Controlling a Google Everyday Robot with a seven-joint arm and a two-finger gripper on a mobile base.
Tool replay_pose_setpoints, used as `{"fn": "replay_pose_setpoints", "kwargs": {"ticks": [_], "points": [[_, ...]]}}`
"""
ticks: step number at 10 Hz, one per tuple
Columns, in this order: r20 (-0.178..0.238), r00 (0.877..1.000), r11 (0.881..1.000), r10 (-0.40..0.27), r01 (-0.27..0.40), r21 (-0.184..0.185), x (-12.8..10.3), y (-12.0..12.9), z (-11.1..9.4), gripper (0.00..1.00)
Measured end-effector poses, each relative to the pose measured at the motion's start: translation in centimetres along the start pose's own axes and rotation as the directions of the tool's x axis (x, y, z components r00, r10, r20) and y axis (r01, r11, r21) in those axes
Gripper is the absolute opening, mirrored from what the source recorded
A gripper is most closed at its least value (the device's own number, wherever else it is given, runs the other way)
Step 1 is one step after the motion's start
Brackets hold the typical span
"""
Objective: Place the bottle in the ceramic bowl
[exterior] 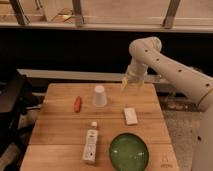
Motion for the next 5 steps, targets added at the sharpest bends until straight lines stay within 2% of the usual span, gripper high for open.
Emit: {"fn": "replay_pose_setpoints", "kwargs": {"ticks": [5], "points": [[0.000, 1.000, 1.000, -0.001, 0.001, 0.000, -0.04, 0.10, 0.02, 0.60]]}}
